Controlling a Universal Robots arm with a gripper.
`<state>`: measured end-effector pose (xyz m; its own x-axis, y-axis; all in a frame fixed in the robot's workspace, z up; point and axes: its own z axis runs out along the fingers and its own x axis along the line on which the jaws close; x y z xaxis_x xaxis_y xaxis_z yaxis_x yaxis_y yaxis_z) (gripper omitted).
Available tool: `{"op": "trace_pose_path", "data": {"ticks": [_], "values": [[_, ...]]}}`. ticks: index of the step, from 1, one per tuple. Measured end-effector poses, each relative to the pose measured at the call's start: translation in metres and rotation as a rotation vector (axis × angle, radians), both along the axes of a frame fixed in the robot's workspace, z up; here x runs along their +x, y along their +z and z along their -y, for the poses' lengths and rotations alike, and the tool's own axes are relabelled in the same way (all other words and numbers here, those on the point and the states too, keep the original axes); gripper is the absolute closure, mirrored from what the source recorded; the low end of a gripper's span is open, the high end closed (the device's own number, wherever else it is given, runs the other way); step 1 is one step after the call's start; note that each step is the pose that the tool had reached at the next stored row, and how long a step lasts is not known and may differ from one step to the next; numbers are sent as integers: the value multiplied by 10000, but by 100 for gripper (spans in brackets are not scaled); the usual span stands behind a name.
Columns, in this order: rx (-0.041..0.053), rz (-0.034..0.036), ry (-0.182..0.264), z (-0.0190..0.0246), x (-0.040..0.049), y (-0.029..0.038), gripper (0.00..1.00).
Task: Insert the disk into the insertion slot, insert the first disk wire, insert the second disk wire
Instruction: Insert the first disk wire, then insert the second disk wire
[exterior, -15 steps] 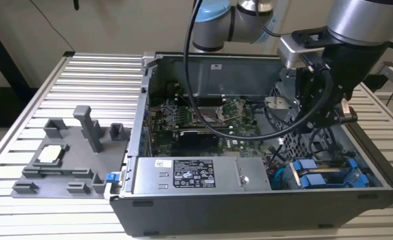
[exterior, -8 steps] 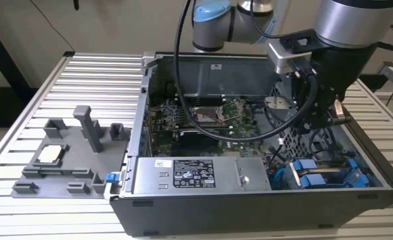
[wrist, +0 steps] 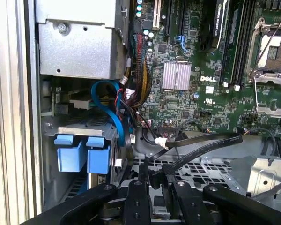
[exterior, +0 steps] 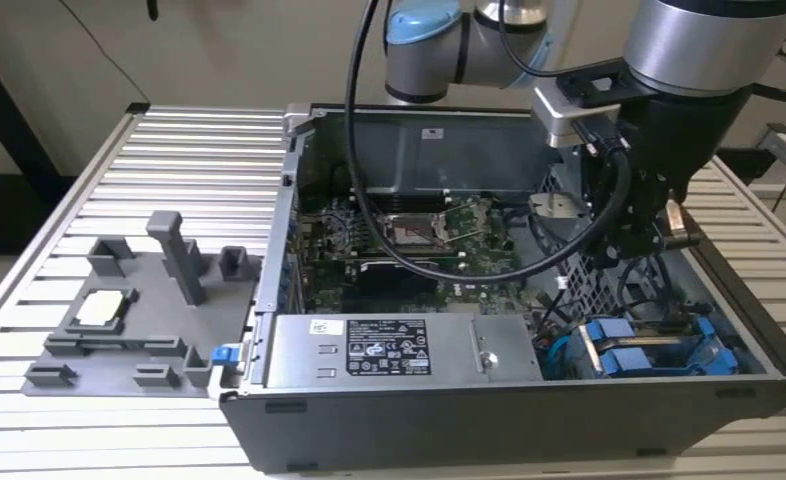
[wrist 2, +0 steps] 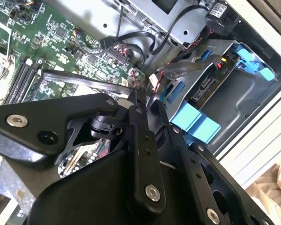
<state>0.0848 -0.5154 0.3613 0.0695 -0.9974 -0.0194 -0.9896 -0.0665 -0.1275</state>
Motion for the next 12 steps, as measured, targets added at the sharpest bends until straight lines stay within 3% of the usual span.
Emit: {"op": "trace_pose_path", "data": {"ticks": [5, 6, 12], "values": [[0, 0, 0, 0, -1, 0, 76], [0, 0, 0, 0, -1, 0, 83], [0, 0, -1, 0, -3, -1, 84]]}}
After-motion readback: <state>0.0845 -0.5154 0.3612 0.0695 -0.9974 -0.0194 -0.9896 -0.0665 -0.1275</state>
